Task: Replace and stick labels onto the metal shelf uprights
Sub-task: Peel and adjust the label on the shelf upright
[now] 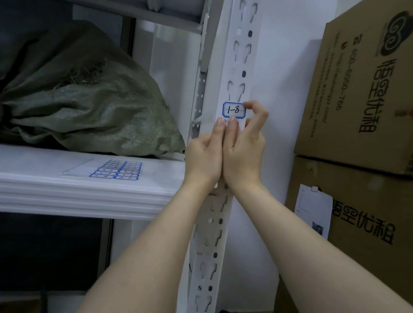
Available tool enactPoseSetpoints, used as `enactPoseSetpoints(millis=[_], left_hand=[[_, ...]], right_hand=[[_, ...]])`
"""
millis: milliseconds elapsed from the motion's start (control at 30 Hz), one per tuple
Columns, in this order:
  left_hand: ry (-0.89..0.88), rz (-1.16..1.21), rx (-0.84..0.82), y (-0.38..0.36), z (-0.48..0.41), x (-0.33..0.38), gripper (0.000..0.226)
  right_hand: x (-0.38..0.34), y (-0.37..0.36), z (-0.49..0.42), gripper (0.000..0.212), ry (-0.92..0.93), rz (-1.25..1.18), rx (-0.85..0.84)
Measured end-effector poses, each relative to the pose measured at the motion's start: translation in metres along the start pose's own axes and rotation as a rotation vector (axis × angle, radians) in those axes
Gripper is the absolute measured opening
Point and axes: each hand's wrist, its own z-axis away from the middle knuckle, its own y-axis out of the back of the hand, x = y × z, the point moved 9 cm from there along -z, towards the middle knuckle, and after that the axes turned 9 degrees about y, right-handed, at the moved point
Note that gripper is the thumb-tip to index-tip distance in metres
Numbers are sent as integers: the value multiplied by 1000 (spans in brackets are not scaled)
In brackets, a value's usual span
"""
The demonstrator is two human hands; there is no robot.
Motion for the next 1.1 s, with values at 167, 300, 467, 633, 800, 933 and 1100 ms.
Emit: enactPoseSetpoints(millis=[167,300,467,633,800,933,1100], left_hand=[[16,5,7,1,-4,0,49],[51,6,-11,-1,-4,0,50],[37,-61,-27,-1,-8,2,61],[-24,-99,1,0,-12,5,64],[-24,-101,-5,-1,-14,3,73],[-31,-89,-11,0,-12,6,67],[-72,-127,6,1,-13,13,58]], right_hand=[[-4,4,-7,28,41,53,59],[-4,4,-9,26,22,21,83],[-6,3,-7,27,28,4,94],[-3,1,-8,27,33,-5,84],[-3,3,-8,26,36,4,96],[-3,2,-8,25,20,17,88],[-3,-1,-9,24,12,37,59]])
